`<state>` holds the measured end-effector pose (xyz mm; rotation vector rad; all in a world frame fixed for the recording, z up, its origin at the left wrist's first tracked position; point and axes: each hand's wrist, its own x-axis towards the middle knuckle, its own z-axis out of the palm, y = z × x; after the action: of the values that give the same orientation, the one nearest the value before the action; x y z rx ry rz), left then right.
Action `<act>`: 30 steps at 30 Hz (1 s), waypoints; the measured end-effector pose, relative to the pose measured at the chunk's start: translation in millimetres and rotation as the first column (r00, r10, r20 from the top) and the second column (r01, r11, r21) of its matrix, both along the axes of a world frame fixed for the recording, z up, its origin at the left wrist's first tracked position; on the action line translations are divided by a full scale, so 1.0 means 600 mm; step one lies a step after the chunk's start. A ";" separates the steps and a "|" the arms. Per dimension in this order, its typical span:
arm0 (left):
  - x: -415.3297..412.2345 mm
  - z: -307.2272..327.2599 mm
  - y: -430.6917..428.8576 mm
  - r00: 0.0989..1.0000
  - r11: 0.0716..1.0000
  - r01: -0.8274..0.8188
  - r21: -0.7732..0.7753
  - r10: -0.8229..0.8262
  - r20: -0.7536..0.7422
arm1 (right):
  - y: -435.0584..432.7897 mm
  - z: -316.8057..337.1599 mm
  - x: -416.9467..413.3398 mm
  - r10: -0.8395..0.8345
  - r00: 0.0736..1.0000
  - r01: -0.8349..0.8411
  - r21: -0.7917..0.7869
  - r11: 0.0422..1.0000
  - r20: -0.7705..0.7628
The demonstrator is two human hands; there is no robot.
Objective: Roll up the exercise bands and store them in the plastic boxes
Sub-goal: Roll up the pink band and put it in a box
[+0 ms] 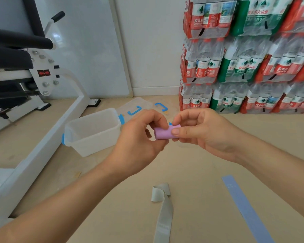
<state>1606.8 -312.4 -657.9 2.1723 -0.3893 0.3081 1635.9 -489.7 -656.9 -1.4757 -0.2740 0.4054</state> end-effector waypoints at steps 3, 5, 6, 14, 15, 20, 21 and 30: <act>0.003 0.002 0.002 0.977 0.978 0.015 -0.206 -0.058 -0.203 | -0.003 0.000 0.005 -0.044 0.997 0.044 -0.012 0.999 0.060; 0.003 0.002 0.002 0.958 0.954 -0.001 -0.300 -0.086 -0.274 | -0.003 0.002 0.006 -0.046 0.993 0.050 -0.027 0.998 0.106; 0.002 0.002 0.001 0.952 0.943 -0.009 -0.332 -0.094 -0.293 | -0.002 0.002 0.005 -0.044 0.991 0.049 -0.035 0.998 0.127; 0.004 0.002 0.001 0.949 0.889 -0.078 -0.452 -0.072 -0.305 | 0.000 0.002 0.002 0.005 0.994 0.001 -0.057 0.998 0.105; 0.005 0.002 0.001 0.950 0.891 -0.082 -0.447 -0.066 -0.306 | -0.001 0.003 0.003 0.019 0.997 -0.014 -0.064 0.998 0.073; 0.011 -0.001 0.011 0.961 0.914 -0.068 -0.400 -0.047 -0.271 | -0.006 0.003 0.006 0.099 0.988 -0.113 -0.121 0.986 -0.121; 0.011 -0.003 0.013 0.967 0.931 -0.040 -0.364 -0.055 -0.247 | -0.003 0.002 0.007 0.113 0.983 -0.131 -0.125 0.983 -0.146; 0.017 -0.050 0.038 0.994 0.992 0.108 -0.066 -0.106 0.028 | 0.030 -0.024 0.016 0.072 0.980 -0.093 -0.108 0.990 -0.184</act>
<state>1616.7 -289.5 -688.1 2.0750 -0.5003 0.2837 1645.6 -471.8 -671.0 -1.5330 -0.1706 0.6270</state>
